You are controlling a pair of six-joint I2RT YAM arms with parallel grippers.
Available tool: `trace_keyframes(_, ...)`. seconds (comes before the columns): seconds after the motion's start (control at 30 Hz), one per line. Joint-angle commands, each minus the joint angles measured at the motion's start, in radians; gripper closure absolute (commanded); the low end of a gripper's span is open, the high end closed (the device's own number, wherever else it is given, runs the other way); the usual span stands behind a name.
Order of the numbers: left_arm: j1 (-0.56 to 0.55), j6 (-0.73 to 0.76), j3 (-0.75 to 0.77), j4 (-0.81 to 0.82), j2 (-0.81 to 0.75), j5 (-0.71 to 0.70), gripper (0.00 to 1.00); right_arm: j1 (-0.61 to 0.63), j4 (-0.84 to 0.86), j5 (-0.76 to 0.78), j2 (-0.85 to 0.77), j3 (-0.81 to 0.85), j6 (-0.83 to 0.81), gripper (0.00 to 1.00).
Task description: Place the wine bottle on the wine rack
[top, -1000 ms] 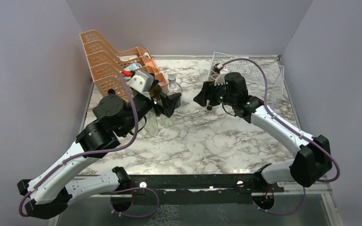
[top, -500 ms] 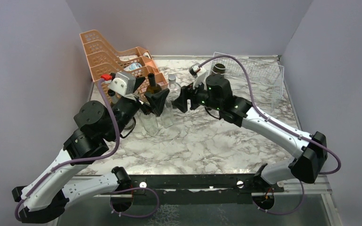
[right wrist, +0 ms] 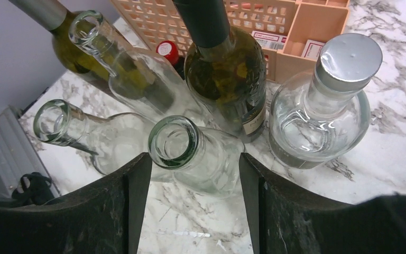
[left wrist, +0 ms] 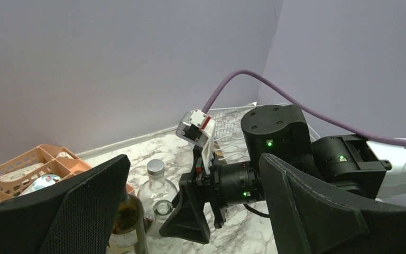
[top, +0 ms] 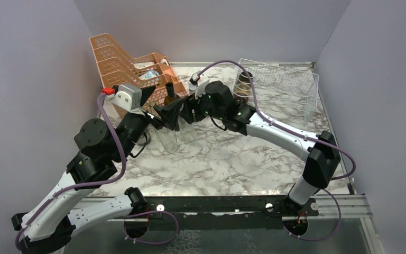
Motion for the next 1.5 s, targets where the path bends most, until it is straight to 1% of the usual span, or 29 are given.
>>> trace_keyframes(0.0,-0.001,0.003,-0.033,0.025,-0.01,-0.027,0.01,0.025,0.034,0.055,0.035,0.051,-0.077,0.37)
trace_keyframes(0.33,0.0,0.002,-0.036,0.027,-0.012,-0.04,0.01,0.058,0.109,0.098,0.064,0.041,-0.167,0.46)
trace_keyframes(0.47,0.0,0.0,-0.029,0.03,-0.025,-0.045,0.01,0.066,0.144,0.134,0.076,0.031,-0.195,0.54)
trace_keyframes(0.8,0.0,-0.003,-0.033,0.022,-0.039,-0.056,0.01,0.073,0.18,0.159,0.11,0.039,-0.224,0.56)
trace_keyframes(0.83,0.0,-0.003,-0.032,0.021,-0.039,-0.057,0.01,0.074,0.18,0.166,0.11,0.039,-0.223,0.58)
trace_keyframes(0.9,0.0,-0.003,-0.035,0.021,-0.043,-0.058,0.01,0.076,0.184,0.186,0.103,0.034,-0.221,0.65)
trace_keyframes(1.03,0.0,-0.002,-0.044,0.022,-0.053,-0.072,0.01,0.084,0.208,0.245,0.057,0.001,-0.224,0.8)
trace_keyframes(1.1,0.0,0.0,-0.053,0.032,-0.061,-0.091,0.01,0.088,0.232,0.271,0.018,-0.037,-0.225,0.85)
trace_keyframes(1.3,0.0,0.001,-0.1,0.052,-0.074,-0.107,0.01,0.091,0.253,0.312,-0.124,-0.147,-0.218,0.9)
trace_keyframes(1.4,-0.001,0.0,-0.132,0.052,-0.073,-0.113,0.01,0.091,0.227,0.329,-0.204,-0.207,-0.192,0.93)
trace_keyframes(1.47,-0.001,0.015,-0.18,0.069,-0.075,-0.097,0.01,0.09,0.197,0.341,-0.272,-0.254,-0.164,0.94)
